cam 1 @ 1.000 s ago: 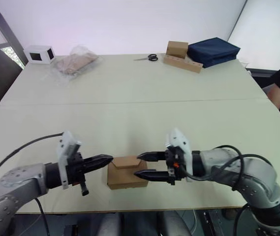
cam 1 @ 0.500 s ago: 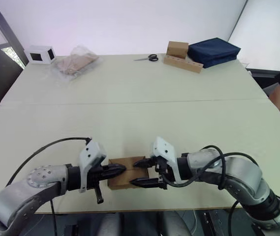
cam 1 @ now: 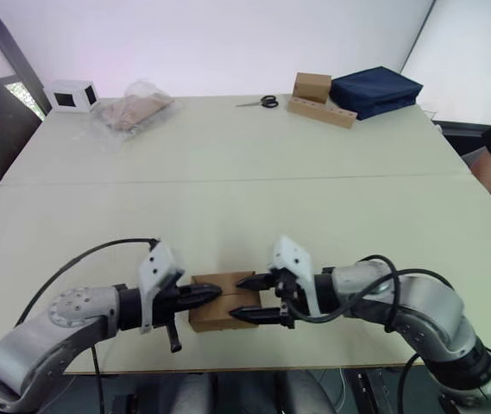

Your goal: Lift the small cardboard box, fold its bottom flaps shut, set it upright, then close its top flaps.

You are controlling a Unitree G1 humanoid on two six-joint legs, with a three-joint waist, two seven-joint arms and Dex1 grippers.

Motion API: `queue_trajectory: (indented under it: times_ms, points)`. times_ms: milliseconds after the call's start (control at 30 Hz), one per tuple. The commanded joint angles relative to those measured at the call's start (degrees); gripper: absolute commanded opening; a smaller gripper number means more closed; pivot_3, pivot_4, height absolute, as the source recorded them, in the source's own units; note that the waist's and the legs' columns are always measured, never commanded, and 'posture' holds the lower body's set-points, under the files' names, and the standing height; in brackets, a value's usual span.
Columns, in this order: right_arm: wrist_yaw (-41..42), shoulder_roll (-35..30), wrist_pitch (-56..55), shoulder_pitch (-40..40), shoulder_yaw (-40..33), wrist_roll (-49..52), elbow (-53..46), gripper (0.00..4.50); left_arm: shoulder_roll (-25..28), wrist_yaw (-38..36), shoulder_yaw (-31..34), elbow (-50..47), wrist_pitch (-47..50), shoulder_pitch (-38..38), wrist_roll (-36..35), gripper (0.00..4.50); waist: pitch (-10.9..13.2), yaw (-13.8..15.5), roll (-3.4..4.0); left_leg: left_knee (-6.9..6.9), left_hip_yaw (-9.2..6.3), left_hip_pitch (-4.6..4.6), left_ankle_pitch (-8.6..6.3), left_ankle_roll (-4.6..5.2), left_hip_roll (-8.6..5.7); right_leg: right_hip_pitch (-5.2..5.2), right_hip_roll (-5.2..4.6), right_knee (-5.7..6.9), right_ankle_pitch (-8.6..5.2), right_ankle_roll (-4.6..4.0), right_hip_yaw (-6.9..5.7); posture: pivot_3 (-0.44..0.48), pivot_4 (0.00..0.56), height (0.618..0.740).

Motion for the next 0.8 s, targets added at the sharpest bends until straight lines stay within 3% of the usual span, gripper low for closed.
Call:
queue_trajectory:
  times_ms: [33, 233, 400, 567, 800]
  points:
    - [1.8, -0.8, -2.7, 3.0, -9.4, 5.8, -2.9, 2.64, 0.1, 1.5, 9.8, 1.1, 2.4, -0.2, -7.4, 0.0, 0.0, -0.1, -0.01, 0.0, -0.01, 0.0, 0.0, 0.01, 0.01, 0.0, 0.02, 0.0, 0.0, 0.0, 0.0, 0.0, 0.15, 0.74]
    - [2.6, -4.4, -2.7, 8.6, -17.0, 10.7, -3.7, 2.64, 4.6, 0.7, 18.0, 1.4, 5.2, 3.9, -8.7, 0.0, 0.0, -0.3, 0.01, -0.02, 0.0, 0.0, -0.02, 0.04, 0.01, -0.02, 0.02, -0.01, 0.0, 0.0, 0.01, 0.0, 0.15, 0.74]
    - [4.8, -10.5, -2.6, 17.3, -21.9, 11.7, -5.1, 2.64, 6.6, -6.3, 24.1, 1.6, 2.9, 18.0, -4.1, 0.0, 0.0, -0.3, 0.01, -0.04, 0.07, -0.01, -0.06, 0.1, 0.01, -0.02, 0.02, -0.07, -0.01, 0.0, 0.03, 0.0, 0.15, 0.74]
    - [6.8, -15.6, -3.1, 22.3, -23.6, 10.7, -4.7, 2.64, 5.4, -10.6, 24.9, 2.1, -0.5, 26.6, -0.8, 0.0, 0.0, 0.2, -0.03, -0.01, 0.08, 0.07, -0.05, 0.08, 0.02, 0.08, 0.03, -0.04, -0.02, -0.02, 0.03, 0.0, 0.15, 0.74]
    - [8.8, -17.0, -5.5, 24.8, -23.0, 7.9, -2.4, 2.64, 2.7, -10.6, 23.7, 3.6, -1.4, 26.8, -0.7, 0.0, 0.0, 0.0, -0.04, -0.01, 0.1, 0.08, -0.05, 0.09, 0.02, 0.11, 0.03, -0.06, -0.02, -0.02, 0.04, 0.0, 0.15, 0.74]
